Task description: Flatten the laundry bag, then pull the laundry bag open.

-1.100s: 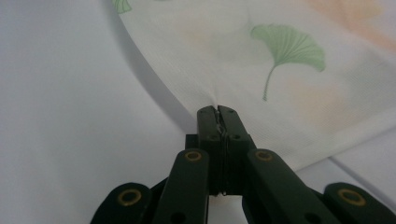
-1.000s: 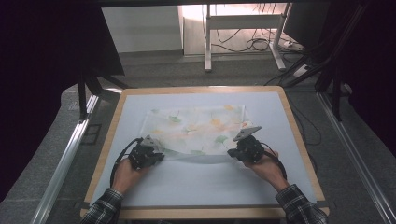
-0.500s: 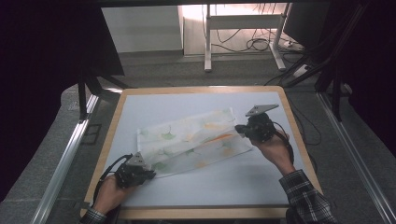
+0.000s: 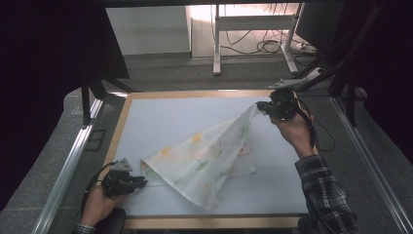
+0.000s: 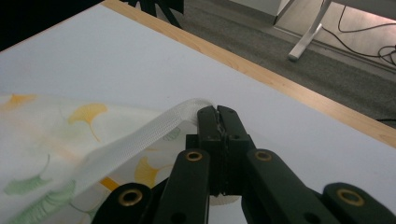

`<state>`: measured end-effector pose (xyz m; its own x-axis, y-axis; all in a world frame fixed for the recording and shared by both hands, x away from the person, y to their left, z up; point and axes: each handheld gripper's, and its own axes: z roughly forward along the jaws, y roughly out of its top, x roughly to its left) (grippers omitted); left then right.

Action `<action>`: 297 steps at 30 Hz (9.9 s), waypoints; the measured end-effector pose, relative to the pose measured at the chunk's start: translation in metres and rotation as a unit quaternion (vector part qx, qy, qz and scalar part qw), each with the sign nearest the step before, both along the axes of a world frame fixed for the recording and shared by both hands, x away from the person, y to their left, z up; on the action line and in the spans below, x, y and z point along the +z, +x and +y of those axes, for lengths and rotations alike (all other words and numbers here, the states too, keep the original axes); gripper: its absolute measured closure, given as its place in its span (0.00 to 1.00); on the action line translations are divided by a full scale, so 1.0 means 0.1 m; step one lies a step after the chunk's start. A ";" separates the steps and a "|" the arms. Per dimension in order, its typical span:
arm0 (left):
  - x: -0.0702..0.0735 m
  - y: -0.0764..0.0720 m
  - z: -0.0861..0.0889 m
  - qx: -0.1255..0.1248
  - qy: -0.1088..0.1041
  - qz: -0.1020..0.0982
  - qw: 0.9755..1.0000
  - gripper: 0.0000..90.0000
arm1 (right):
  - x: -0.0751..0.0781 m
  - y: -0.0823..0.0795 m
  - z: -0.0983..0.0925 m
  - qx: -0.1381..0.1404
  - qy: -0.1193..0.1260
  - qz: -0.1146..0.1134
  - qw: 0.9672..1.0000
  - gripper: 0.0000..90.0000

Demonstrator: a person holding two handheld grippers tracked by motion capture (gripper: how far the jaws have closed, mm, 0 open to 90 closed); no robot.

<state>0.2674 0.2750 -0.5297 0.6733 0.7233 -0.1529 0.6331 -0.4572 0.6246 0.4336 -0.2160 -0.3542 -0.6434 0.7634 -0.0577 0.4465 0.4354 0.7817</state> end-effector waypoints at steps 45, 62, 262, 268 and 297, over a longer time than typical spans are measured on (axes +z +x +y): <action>0.72 0.48 -1.15 -0.079 -0.021 -0.110 0.991 0.96 | -0.51 0.17 -0.18 -0.023 -0.004 0.041 0.999 0.98; 0.96 1.72 -0.30 0.097 0.029 -0.075 0.992 0.96 | -0.53 0.20 -0.02 0.001 0.019 0.029 0.999 0.78; 0.17 0.27 -1.44 -0.094 -0.007 -0.070 0.993 0.04 | -1.70 -1.33 -0.45 0.182 -0.089 0.091 0.975 0.05; 0.19 0.30 -1.59 -0.102 -0.009 -0.072 0.992 0.09 | -1.71 -1.34 -0.45 0.185 -0.087 0.088 0.975 0.03; 0.22 0.46 -2.52 -0.221 -0.027 -0.063 0.973 0.58 | -1.72 -1.35 -0.45 0.187 -0.084 0.086 0.975 0.01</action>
